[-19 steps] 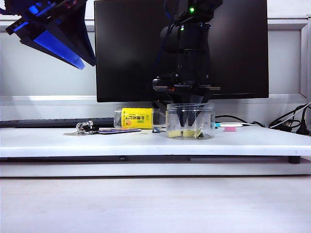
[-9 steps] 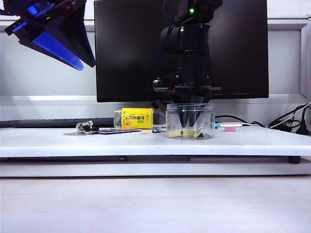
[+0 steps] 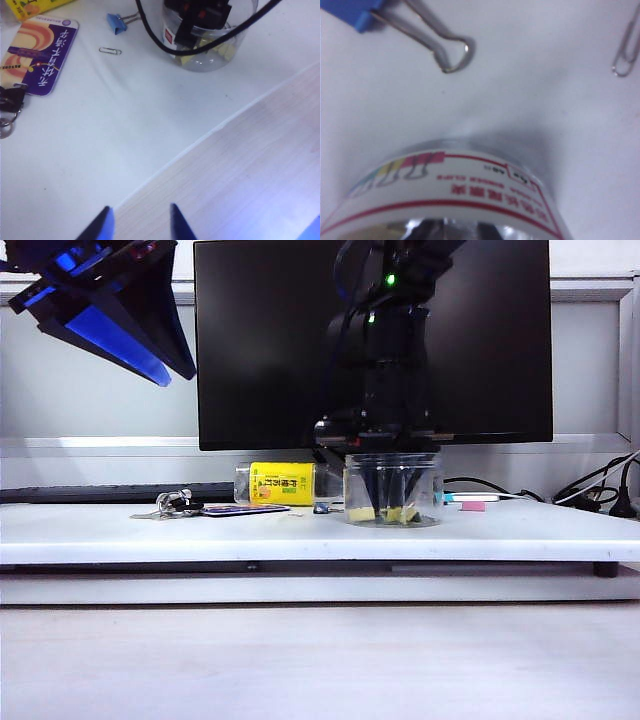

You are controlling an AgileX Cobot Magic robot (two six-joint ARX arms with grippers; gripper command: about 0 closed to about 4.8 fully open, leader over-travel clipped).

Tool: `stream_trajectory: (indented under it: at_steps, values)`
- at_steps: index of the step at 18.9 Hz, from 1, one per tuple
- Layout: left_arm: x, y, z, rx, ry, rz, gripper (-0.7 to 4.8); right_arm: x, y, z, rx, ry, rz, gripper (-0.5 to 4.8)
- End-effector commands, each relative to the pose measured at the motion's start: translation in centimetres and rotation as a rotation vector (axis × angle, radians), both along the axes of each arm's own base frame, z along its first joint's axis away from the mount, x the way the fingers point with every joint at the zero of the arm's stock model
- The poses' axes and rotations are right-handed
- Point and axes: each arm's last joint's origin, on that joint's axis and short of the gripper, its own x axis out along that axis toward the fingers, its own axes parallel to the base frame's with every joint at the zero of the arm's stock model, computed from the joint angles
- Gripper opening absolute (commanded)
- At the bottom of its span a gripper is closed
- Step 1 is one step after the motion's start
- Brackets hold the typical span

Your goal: Take the clips out of the round transparent plastic box and place them on the table.

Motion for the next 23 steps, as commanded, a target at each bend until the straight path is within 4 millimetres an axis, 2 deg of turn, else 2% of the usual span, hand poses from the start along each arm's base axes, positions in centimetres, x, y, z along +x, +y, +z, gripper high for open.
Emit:
stream_trajectory:
  at_steps: [1,2,5,7,10,13,17,23]
  values:
    - [0.0,0.0,0.2,-0.005,-0.013,-0.004,1.56,0.1,0.2,-0.4,0.022,0.014,0.001,1.03]
    - [0.0,0.0,0.2,-0.007,-0.016,-0.004,1.56,0.2,0.2,-0.5,0.022,0.013,0.000,1.02]
    - [0.1,-0.1,0.3,-0.014,-0.027,-0.004,1.56,0.4,0.3,-1.1,0.019,0.020,0.001,0.24]
    - [0.1,-0.1,0.4,-0.016,-0.030,-0.004,1.56,0.6,0.4,-1.5,0.022,0.022,0.001,0.20]
    - [0.1,-0.1,0.4,-0.010,-0.036,-0.011,1.56,0.6,0.4,-1.3,0.024,0.017,0.001,-0.01]
    - [0.1,-0.1,0.4,-0.003,-0.041,-0.018,1.56,0.3,0.3,-1.1,0.014,0.034,0.001,-0.01]
    - [0.1,-0.1,0.4,-0.005,-0.045,-0.018,1.56,0.1,0.2,0.0,0.019,0.021,0.002,-0.01]
    - [0.2,-0.1,0.4,-0.006,-0.048,-0.018,1.56,-0.7,-0.3,3.2,0.043,-0.025,0.001,-0.01]
